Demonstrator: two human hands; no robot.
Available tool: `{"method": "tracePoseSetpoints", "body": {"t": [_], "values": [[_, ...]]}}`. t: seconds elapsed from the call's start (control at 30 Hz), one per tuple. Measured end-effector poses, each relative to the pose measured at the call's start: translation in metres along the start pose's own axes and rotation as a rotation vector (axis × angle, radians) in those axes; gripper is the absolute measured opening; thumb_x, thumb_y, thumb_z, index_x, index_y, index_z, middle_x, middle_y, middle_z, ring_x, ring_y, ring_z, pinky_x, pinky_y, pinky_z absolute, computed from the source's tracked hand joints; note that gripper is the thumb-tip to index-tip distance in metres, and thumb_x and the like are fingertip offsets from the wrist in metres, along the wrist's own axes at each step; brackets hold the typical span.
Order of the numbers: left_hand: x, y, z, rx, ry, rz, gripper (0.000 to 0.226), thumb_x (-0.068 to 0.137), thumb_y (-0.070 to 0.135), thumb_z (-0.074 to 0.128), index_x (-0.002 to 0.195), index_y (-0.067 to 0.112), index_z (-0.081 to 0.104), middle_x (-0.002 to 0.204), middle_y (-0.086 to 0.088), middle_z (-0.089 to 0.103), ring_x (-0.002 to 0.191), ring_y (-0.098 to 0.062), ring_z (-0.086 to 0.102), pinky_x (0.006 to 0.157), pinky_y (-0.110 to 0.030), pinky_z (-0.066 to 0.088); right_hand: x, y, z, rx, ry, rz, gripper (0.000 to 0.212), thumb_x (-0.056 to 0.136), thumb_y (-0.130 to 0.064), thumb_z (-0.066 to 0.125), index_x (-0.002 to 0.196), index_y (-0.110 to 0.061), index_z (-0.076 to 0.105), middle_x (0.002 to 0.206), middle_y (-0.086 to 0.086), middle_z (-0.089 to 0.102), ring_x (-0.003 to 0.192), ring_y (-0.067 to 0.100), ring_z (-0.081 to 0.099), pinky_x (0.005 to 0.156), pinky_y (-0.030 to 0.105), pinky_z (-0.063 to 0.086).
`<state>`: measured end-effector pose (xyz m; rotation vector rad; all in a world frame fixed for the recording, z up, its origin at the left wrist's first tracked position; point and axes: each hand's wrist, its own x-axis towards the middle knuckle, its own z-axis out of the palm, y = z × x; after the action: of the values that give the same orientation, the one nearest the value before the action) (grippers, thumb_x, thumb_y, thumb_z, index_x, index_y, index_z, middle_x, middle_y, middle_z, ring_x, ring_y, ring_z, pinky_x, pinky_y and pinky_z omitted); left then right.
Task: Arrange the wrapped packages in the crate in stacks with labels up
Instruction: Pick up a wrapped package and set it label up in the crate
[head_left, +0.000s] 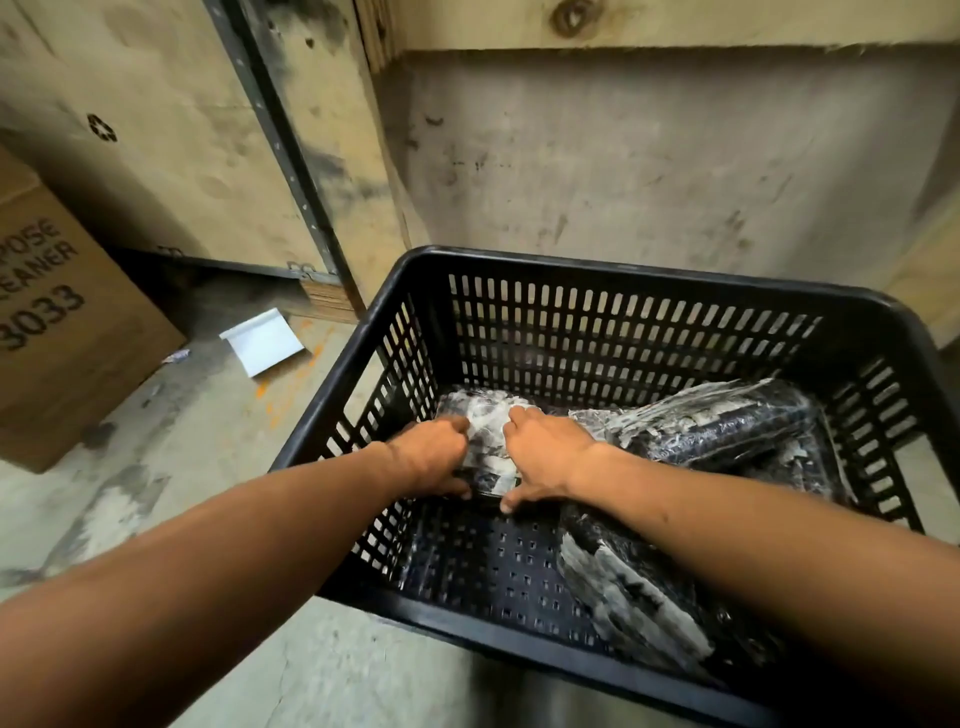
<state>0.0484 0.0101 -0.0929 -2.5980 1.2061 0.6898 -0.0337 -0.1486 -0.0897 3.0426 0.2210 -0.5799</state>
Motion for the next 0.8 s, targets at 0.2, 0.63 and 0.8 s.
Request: {"method": "tracePoseSetpoints", "body": {"t": [0.2, 0.63, 0.8], "values": [[-0.001, -0.003, -0.003, -0.049, -0.001, 0.003, 0.070, 0.087, 0.050, 0.071, 0.139, 0.007, 0.054, 0.160, -0.007, 0.033, 0.135, -0.024, 0.046, 0.118, -0.031, 0.034, 0.001, 0.008, 0.000, 0.012, 0.041, -0.035, 0.073, 0.086, -0.068, 0.066, 0.118, -0.002, 0.067, 0.133, 0.016, 0.055, 0.122, 0.032, 0.055, 0.098, 0.045, 0.053], [-0.011, -0.007, -0.021, -0.116, 0.095, -0.006, 0.044, 0.102, 0.041, 0.054, 0.136, 0.014, 0.058, 0.160, -0.007, 0.034, 0.137, -0.029, 0.047, 0.116, -0.046, 0.038, -0.017, 0.013, -0.025, 0.008, 0.271, 0.083, 0.068, 0.089, -0.066, 0.062, 0.123, -0.007, 0.059, 0.124, 0.010, 0.062, 0.108, 0.027, 0.062, 0.085, 0.043, 0.055], [-0.016, -0.010, -0.024, -0.302, 0.215, -0.033, 0.044, 0.106, 0.030, 0.046, 0.148, 0.018, 0.049, 0.157, -0.009, 0.040, 0.139, -0.030, 0.045, 0.119, -0.043, 0.034, -0.018, 0.019, -0.033, 0.158, 0.387, 0.092, 0.044, 0.094, -0.059, 0.061, 0.119, -0.023, 0.054, 0.119, 0.002, 0.058, 0.095, 0.024, 0.065, 0.079, 0.047, 0.057]]}}
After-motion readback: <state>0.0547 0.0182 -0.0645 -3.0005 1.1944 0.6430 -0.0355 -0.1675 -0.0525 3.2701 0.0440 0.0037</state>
